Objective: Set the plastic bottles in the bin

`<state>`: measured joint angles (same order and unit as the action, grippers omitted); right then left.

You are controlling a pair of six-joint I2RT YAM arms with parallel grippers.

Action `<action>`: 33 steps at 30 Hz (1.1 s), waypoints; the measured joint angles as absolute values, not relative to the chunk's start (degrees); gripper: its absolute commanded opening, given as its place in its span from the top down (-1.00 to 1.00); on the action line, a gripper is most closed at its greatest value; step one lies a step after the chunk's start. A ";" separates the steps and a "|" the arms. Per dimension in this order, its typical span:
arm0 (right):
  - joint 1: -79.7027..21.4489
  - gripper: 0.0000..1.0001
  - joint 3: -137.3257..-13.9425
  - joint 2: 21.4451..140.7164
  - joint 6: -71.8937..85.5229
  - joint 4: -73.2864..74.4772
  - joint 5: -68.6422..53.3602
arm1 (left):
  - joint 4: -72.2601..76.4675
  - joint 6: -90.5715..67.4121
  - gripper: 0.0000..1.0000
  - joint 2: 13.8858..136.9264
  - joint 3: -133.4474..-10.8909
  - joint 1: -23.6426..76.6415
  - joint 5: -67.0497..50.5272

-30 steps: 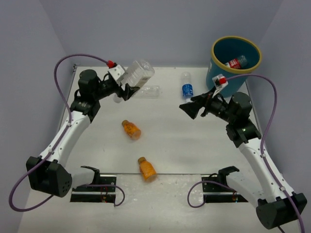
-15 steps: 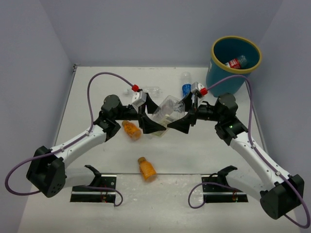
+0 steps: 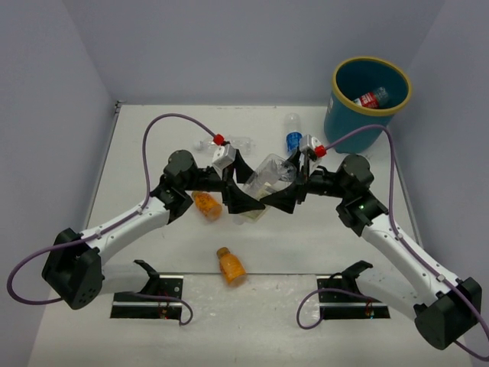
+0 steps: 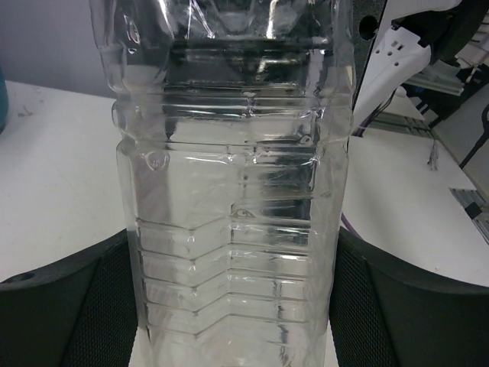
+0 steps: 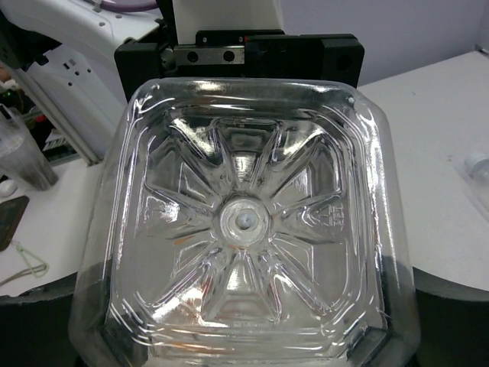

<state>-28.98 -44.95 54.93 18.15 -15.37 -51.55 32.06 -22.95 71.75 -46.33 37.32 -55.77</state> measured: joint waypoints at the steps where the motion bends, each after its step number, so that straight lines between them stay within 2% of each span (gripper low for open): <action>1: -29.11 0.49 -44.95 54.57 18.33 -15.26 -50.72 | 31.46 -22.60 -0.97 71.74 -46.77 37.33 -55.76; 8: -29.60 0.57 -48.10 54.33 20.09 -9.43 -40.10 | 26.04 -17.35 -1.00 70.89 -48.21 37.42 -49.21; 13: -28.24 0.61 -54.14 55.93 21.29 -2.30 -32.59 | 21.15 -14.04 -1.00 69.79 -51.24 37.66 -40.30; 17: -22.74 0.62 -59.84 58.12 22.39 1.20 -18.86 | 17.04 -11.79 -1.00 68.75 -52.75 37.21 -29.92; 23: -18.40 0.62 -77.98 67.36 19.96 1.97 10.27 | 7.80 -12.62 -1.00 68.66 -52.78 33.62 -13.96; 26: -18.05 0.61 -87.49 73.73 18.18 1.33 19.48 | 5.18 -14.13 -1.00 68.64 -52.80 30.60 -9.08; 33: -14.49 0.54 -115.18 97.97 11.40 1.68 37.94 | 0.10 -17.15 -1.00 66.59 -52.66 25.61 2.98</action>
<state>-14.49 -115.18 97.97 11.40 1.68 37.94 0.10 -17.15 66.59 -52.66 25.61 2.98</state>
